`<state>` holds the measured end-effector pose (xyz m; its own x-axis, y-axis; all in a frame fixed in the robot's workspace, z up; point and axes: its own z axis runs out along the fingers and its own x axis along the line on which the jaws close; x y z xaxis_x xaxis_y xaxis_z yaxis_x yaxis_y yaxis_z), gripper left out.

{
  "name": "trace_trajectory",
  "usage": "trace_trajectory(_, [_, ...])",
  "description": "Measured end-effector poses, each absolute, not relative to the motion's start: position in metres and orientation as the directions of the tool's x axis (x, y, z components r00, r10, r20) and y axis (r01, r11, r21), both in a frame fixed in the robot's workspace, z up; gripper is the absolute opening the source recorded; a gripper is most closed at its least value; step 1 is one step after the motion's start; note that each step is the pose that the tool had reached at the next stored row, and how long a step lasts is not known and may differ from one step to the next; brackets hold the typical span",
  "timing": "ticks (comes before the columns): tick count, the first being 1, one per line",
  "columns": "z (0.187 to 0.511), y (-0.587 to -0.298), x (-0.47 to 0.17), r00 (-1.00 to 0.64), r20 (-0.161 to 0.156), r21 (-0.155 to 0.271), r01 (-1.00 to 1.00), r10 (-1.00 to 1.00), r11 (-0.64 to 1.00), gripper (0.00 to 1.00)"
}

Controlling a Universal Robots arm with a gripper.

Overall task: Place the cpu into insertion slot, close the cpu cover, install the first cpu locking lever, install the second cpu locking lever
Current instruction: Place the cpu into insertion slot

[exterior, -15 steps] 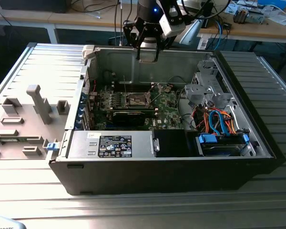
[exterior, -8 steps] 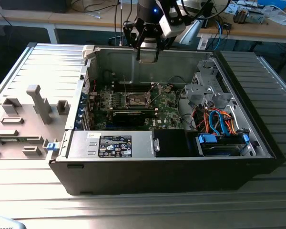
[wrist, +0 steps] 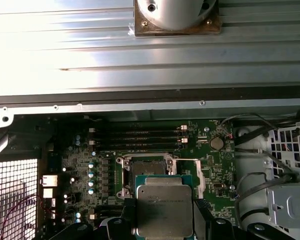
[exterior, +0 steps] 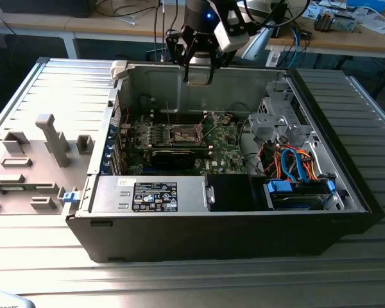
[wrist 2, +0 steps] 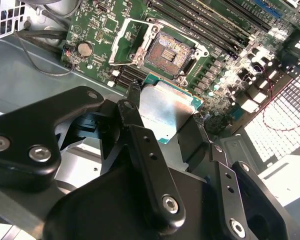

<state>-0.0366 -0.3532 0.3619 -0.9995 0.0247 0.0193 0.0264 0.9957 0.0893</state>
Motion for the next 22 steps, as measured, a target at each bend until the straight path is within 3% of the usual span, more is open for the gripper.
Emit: trace_trajectory(22, [0.3577, -0.3531, -0.0366, -1.0, 0.019, 0.089, 0.026, 0.025, 0.996, 0.54])
